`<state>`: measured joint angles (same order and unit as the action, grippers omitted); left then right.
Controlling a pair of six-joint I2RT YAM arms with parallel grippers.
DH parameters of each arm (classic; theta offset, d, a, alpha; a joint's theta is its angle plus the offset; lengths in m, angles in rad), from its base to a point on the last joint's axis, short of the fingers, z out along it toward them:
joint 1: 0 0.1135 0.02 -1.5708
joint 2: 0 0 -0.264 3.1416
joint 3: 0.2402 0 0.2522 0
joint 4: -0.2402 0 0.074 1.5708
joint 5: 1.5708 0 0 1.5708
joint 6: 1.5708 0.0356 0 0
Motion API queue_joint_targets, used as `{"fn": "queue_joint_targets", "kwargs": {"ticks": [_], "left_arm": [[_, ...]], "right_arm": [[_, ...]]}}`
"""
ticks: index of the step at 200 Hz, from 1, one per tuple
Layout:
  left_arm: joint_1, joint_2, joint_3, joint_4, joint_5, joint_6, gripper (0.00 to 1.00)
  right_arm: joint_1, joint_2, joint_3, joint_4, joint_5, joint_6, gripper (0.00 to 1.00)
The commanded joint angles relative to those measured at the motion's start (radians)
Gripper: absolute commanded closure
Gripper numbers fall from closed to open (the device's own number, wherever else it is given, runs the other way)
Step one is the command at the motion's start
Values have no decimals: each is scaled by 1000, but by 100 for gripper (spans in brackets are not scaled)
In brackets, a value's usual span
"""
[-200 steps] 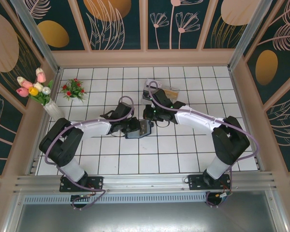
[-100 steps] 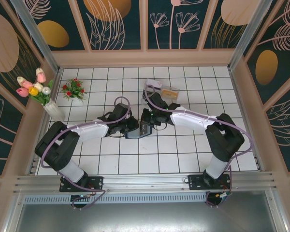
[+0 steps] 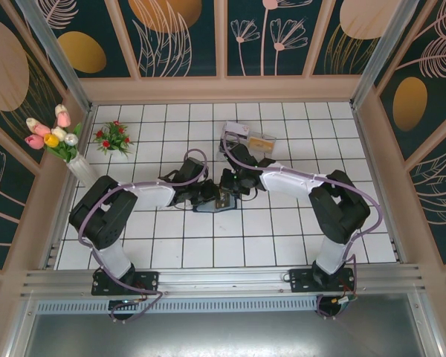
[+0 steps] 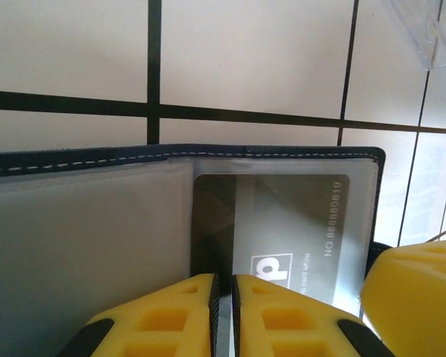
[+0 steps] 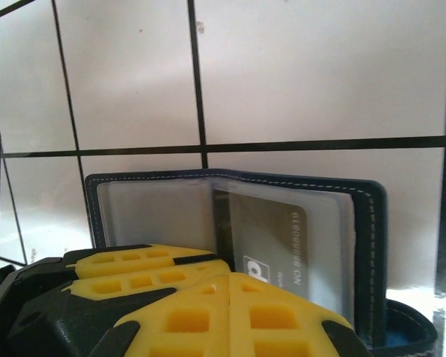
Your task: Take the credit cards out of the card holder
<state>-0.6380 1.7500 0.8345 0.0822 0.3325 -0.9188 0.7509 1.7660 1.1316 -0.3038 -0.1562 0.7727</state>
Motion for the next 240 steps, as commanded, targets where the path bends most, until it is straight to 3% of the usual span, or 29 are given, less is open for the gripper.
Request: {"fn": "queue_joint_targets", "kwargs": {"ticks": [1,51,91,113,172,240], "left_arm": [[-4,14,22,-13,-6,2,84],[-4,-7,19,-15,-12,4,84],[-3,-64,4,-25,-40,1,84],[-4,-99,-15,-45,-82,-10,85],[-2,-179,-83,-85,-196,-68,89],[-4,-116,-60,103,31,-80,88]], "right_arm": [[-4,-38,-7,-55,78,16,94],[10,-95,75,-210,264,4,87],[64,-135,110,-195,253,16,85],[85,-134,111,-197,242,56,89],[139,-22,101,-149,176,107,93],[113,14,55,-159,204,128,95]]}}
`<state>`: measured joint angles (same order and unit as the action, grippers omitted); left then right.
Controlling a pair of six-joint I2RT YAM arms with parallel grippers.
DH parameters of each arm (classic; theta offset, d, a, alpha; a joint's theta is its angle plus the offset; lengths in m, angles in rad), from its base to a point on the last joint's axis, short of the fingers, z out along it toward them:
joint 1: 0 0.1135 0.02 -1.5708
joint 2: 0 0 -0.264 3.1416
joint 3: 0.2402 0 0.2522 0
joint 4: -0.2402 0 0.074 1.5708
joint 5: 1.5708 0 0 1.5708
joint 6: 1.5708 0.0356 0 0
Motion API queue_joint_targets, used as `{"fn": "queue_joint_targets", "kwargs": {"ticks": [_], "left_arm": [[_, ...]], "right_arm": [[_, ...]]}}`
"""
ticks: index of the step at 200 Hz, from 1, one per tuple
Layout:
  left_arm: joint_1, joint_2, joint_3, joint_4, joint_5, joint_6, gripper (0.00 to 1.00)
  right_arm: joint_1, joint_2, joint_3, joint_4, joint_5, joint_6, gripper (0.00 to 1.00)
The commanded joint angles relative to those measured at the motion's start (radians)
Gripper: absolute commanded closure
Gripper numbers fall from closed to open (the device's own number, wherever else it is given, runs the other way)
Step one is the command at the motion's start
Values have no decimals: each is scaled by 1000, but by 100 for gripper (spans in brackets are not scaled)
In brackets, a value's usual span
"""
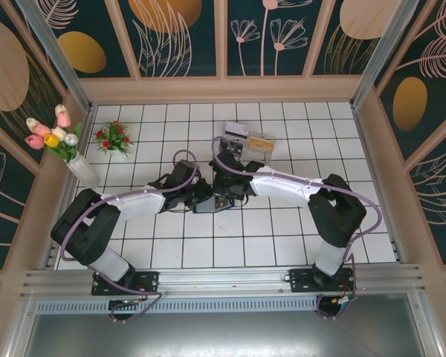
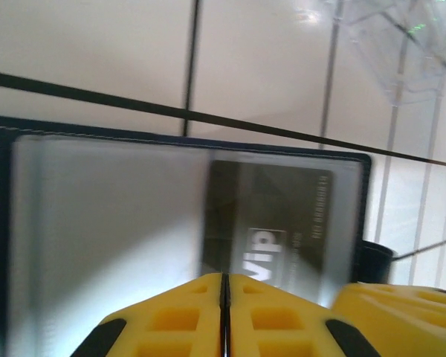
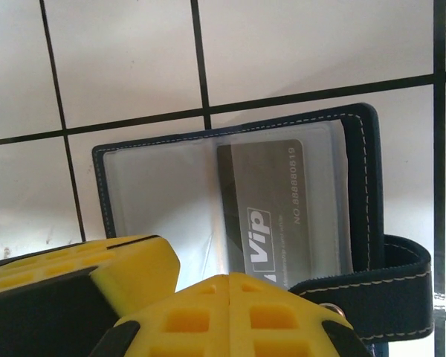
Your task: Take the credit cards out of the card holder
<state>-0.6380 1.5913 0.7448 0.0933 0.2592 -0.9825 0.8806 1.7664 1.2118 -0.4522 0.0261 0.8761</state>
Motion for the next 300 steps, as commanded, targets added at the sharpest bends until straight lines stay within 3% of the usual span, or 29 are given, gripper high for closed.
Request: {"fn": "queue_joint_targets", "kwargs": {"ticks": [1,53,101,300], "left_arm": [[-4,46,30,94,107,-15,87],[-4,155,93,68,119,-18,85],[-3,180,87,24,71,-15,83],[-2,141,107,-138,-64,77,74]], "right_arm": [[-17,13,-26,-11,22,25,95],[-46,11,-57,-6,40,11,94],[-78,21,-110,65,-38,-23,87],[-130,94,-182,126,-98,-34,85]]}}
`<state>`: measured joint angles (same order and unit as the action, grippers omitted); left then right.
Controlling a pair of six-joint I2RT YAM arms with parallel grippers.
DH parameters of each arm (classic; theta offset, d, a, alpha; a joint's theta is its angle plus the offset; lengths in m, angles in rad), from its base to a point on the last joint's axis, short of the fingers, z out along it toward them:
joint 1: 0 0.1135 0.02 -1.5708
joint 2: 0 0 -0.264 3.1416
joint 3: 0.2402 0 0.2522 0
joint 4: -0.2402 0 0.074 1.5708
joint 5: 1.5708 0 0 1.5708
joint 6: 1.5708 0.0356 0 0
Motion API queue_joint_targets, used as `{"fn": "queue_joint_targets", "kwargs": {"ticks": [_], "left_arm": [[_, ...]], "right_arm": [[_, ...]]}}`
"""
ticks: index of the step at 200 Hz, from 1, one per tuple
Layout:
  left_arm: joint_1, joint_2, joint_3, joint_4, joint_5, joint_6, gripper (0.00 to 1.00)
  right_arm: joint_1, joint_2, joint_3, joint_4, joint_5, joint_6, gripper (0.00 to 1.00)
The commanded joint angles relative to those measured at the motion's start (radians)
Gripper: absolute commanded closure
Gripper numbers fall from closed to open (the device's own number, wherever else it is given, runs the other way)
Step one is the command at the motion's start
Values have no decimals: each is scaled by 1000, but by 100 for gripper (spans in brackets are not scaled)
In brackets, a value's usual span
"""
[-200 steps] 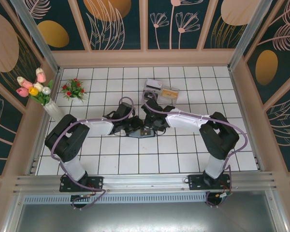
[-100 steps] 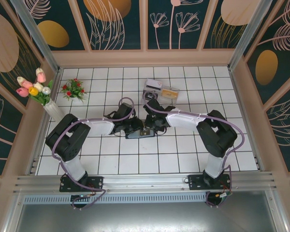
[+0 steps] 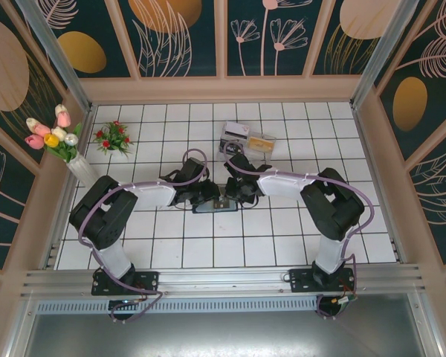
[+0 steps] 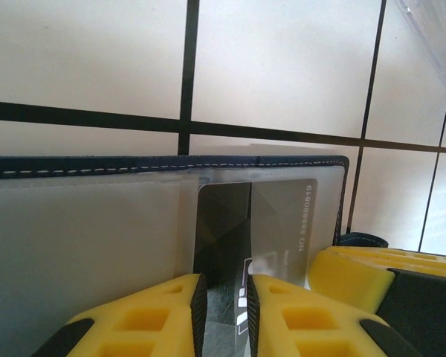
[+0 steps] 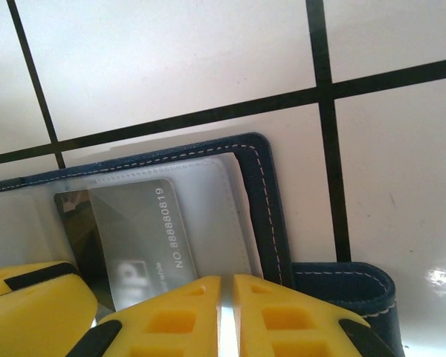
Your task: Take the credit cards out of the card holder
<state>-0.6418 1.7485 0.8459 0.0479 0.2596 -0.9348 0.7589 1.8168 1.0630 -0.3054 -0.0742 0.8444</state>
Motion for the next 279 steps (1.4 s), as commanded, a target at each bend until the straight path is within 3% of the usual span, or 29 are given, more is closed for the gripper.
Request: {"fn": "queue_joint_targets", "kwargs": {"ticks": [1,25,152,220,255,279], "left_arm": [[1,-16,7,-94,-66,30,74],[0,-25,15,-125,-113,31,72],[2,12,-19,4,66,26,74],[28,-55,-53,1,42,37,79],[37,-92,-107,125,154,20,78],[43,-98,-121,144,165,17,80]], "right_arm": [[-8,45,-33,-21,2,-3,85],[-10,49,-41,-19,4,-2,85],[-10,85,-59,13,-45,-8,86],[-15,83,-66,10,-36,-8,86],[-17,88,-65,11,-36,-9,86],[-16,92,-63,10,-38,-10,86]]}}
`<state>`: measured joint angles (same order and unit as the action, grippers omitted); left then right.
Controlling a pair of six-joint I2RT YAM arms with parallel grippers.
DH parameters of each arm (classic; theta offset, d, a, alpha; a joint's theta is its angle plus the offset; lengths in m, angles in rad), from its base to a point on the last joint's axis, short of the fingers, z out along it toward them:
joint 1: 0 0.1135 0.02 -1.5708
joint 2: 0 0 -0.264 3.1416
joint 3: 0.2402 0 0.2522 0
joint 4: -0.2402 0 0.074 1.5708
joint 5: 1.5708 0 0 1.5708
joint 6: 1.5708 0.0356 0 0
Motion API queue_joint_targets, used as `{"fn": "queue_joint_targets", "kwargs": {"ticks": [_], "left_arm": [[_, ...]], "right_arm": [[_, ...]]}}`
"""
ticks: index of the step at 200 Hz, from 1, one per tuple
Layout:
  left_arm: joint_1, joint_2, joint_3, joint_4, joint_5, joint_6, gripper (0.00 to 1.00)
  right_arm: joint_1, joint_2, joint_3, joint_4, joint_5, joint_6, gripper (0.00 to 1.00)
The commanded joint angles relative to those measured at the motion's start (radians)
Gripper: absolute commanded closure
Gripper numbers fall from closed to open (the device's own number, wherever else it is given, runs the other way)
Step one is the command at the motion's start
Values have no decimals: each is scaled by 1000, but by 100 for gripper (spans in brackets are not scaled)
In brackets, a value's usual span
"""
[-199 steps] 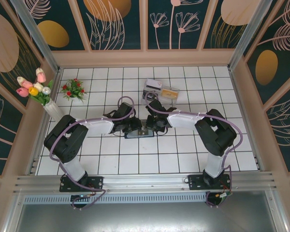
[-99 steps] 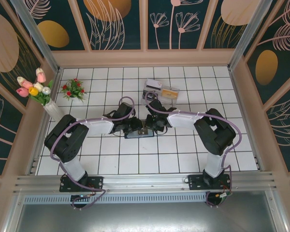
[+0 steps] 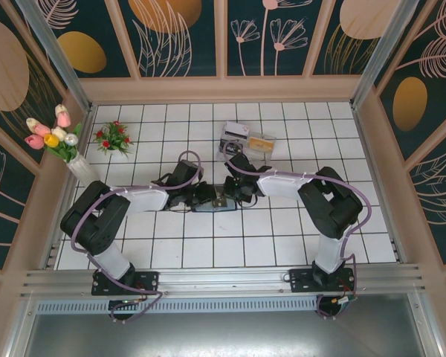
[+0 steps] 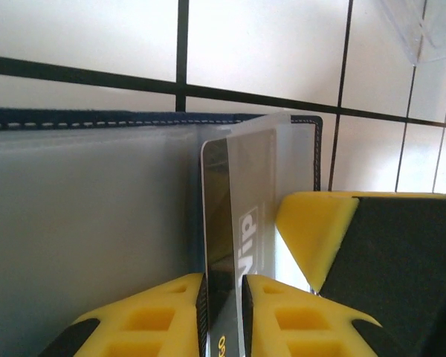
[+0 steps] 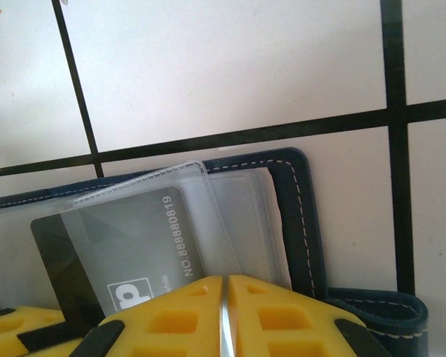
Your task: Take the credit cards out of the card holder
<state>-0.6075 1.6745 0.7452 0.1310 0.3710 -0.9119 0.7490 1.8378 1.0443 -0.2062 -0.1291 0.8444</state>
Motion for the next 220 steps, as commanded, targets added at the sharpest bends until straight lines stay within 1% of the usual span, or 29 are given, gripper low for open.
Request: {"fn": "queue_joint_targets", "kwargs": {"ticks": [1,34,50,80,100,152,171,204,220], "left_arm": [[9,-24,-21,61,54,-5,80],[19,-21,-29,69,54,-5,86],[22,-20,-27,61,47,0,91],[31,-45,-17,-10,13,34,98],[38,-73,-10,-83,-29,65,98],[40,-155,-1,-215,-86,128,98],[46,-190,20,-278,-117,164,98],[88,-286,64,-344,-144,214,98],[103,-327,90,-338,-140,220,98]], "right_arm": [[-7,71,-44,-89,17,-10,86],[-7,72,-44,-90,19,-10,86],[-7,69,-44,-90,18,-10,86],[-11,63,-47,-90,18,-6,86],[-16,61,-47,-88,14,-7,86],[-23,51,-29,-88,-5,-16,86],[-25,25,-29,-51,-30,-27,85],[-48,-53,-51,50,-106,-36,81],[-63,-113,-59,100,-144,-46,76]]}}
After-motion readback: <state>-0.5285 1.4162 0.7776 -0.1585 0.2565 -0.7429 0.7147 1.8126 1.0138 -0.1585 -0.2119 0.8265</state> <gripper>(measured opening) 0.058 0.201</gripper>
